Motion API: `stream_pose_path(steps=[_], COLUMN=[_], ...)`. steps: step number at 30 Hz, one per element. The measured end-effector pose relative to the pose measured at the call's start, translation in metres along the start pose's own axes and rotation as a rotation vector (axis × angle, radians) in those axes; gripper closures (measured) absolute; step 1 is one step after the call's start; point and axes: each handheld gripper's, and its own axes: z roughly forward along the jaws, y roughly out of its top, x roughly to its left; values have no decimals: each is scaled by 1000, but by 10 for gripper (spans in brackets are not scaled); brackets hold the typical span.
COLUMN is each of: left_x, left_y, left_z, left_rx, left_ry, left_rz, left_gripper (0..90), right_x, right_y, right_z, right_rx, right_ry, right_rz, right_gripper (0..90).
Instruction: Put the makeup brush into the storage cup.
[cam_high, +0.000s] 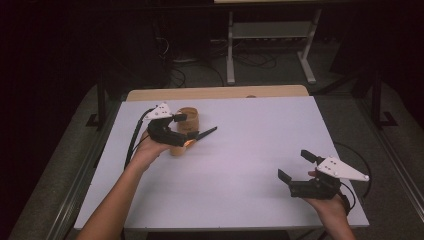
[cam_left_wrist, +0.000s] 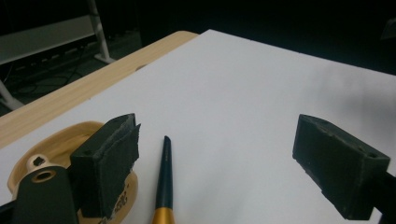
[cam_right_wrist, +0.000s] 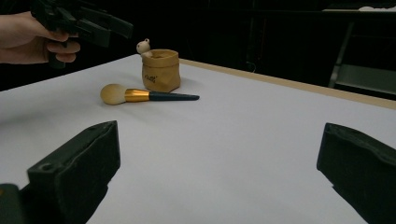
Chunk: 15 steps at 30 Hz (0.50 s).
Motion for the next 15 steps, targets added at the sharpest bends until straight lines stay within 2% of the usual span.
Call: stream_pose_path(steps=[10, 15], left_x=[4, 6], left_y=[-4, -5], left_z=[3, 5], left_rx=[62, 108], left_ry=[9, 16], left_rz=[-17, -18], left_gripper=[144, 157], right_x=[0, 0], right_y=[0, 0], right_z=[0, 0], right_rx=[1, 1], right_ry=[-1, 0], right_rz=[-1, 1], right_gripper=[0, 0])
